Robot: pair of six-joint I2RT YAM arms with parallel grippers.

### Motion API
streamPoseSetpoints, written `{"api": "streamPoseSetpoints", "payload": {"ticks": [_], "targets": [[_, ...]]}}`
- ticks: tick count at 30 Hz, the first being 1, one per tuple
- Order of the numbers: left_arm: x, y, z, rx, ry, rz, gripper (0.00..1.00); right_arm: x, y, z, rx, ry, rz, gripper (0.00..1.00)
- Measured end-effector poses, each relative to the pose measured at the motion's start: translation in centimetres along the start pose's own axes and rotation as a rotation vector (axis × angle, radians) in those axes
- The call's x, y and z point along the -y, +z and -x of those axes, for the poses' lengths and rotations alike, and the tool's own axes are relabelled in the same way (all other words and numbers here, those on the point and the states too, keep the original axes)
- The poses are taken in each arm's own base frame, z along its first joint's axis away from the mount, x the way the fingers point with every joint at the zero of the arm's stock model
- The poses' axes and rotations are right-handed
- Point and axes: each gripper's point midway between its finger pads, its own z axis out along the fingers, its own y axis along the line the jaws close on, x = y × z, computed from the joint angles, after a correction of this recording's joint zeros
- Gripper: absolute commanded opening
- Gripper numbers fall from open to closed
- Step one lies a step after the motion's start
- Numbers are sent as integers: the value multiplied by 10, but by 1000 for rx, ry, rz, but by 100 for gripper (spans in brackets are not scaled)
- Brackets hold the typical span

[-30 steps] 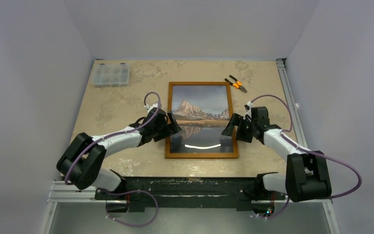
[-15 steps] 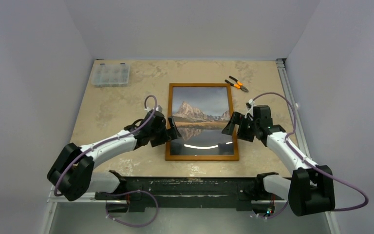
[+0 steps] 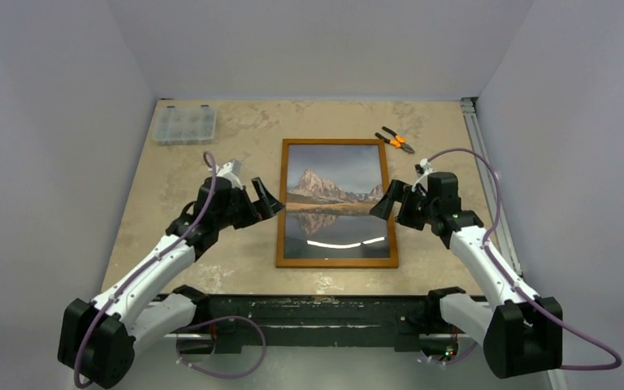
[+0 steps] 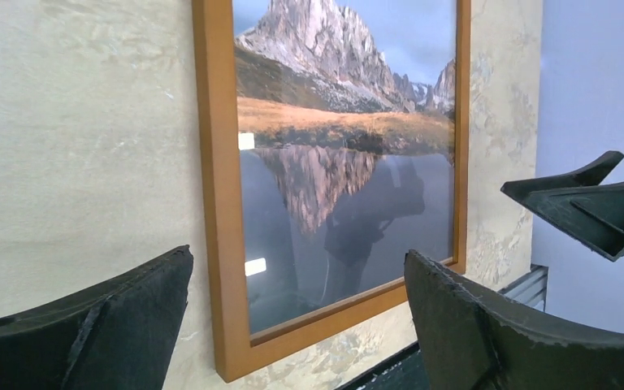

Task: Put the photo into the frame
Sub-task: Adjust the photo frame at the center of the board, then reset both arms

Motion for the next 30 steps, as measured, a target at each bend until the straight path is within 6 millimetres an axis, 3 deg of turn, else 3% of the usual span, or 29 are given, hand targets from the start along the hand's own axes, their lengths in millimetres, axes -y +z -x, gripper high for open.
{"api": "streamPoseSetpoints", "payload": {"ticks": [4, 10, 17, 20, 22, 27, 30], "targets": [[-6, -18, 15, 91, 28, 2, 100, -1, -1, 3, 7, -1, 1, 96], [-11, -69, 57, 376, 132, 46, 100, -3, -6, 27, 83, -29, -31, 99], [-50, -105, 90, 596, 245, 273, 100, 12, -29, 69, 310, -84, -172, 99], [-75, -104, 92, 652, 301, 372, 100, 23, -43, 88, 477, -120, -227, 99], [-91, -96, 90, 663, 345, 422, 100, 39, -47, 89, 575, -143, -271, 99], [-131, -68, 76, 604, 463, 549, 100, 101, -32, 64, 714, -178, -416, 98], [-134, -58, 86, 610, 529, 585, 100, 136, -17, 41, 699, -190, -504, 99]]}}
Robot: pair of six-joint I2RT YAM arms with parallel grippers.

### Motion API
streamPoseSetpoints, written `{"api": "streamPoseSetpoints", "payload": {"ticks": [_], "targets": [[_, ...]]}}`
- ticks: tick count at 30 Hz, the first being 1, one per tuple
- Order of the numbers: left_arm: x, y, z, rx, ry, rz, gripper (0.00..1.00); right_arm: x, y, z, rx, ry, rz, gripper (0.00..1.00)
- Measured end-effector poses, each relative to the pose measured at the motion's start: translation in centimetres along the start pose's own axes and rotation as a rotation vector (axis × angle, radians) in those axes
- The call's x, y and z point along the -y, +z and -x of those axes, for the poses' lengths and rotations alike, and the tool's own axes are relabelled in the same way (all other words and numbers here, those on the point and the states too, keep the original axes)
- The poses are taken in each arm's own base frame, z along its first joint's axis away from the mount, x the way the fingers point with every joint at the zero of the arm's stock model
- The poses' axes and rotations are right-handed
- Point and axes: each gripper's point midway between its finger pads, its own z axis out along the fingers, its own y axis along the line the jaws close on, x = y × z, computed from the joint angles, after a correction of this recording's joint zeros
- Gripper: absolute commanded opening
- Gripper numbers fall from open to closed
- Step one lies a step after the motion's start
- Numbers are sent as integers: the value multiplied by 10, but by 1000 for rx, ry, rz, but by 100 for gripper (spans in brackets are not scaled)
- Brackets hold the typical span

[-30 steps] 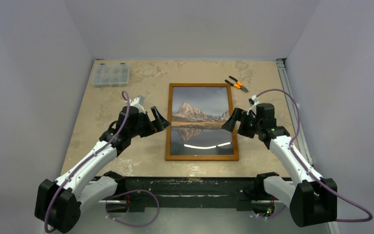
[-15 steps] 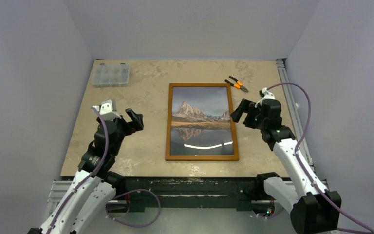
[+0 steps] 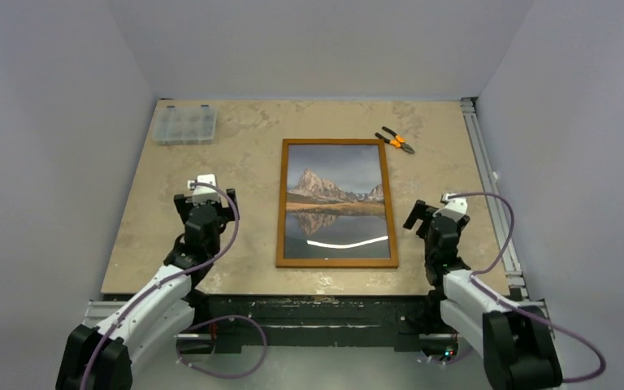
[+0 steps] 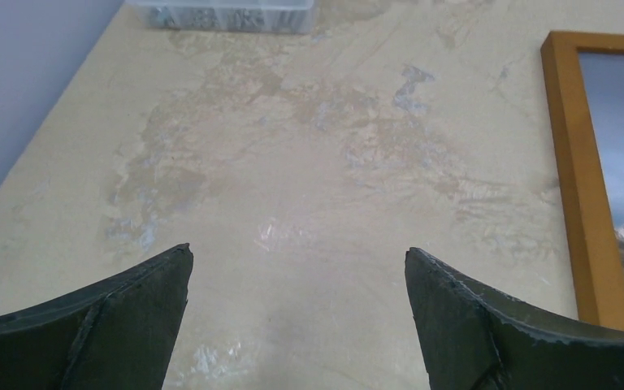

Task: Put the photo into the frame
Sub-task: Reset both arms

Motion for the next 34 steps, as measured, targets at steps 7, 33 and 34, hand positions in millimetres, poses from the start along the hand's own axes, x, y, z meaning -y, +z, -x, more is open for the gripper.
{"api": "streamPoseSetpoints", "payload": {"ticks": [7, 33, 34], "targets": [[-14, 30, -26, 73, 24, 43, 100, -1, 28, 12, 73, -52, -35, 99], [-25, 84, 6, 176, 60, 92, 100, -19, 79, 55, 218, -93, -42, 99], [-25, 84, 6, 175, 60, 92, 100, -19, 79, 55, 217, -94, -43, 99]]}}
